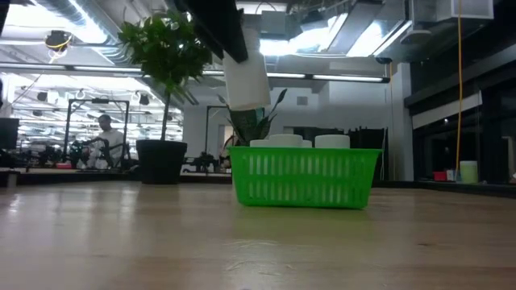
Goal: Pick and place pill bottles into a basket
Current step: Put the white pill bottle into the green basket
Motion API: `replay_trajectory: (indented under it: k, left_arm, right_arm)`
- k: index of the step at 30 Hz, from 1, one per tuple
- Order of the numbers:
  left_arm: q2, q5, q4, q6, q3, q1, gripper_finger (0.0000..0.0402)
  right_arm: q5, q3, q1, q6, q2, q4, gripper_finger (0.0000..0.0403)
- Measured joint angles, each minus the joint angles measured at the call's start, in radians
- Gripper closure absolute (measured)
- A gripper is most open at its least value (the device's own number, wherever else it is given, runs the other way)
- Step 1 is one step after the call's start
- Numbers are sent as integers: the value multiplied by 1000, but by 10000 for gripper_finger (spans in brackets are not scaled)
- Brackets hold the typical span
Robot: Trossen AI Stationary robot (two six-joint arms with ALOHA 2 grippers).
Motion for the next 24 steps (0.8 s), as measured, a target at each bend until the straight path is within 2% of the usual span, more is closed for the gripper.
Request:
replay_trajectory:
  k: [8,14,24]
  left_arm:
    - [0,53,7,97,-5,63,228]
    - [-1,79,23,99,-47,75,228]
    - [-1,88,63,99,-51,77,228]
  right_arm:
    - [0,0,0,7,0,0,139]
    - [0,0,0,7,0,-14,139]
    - [0,0,0,1,0,-18,139]
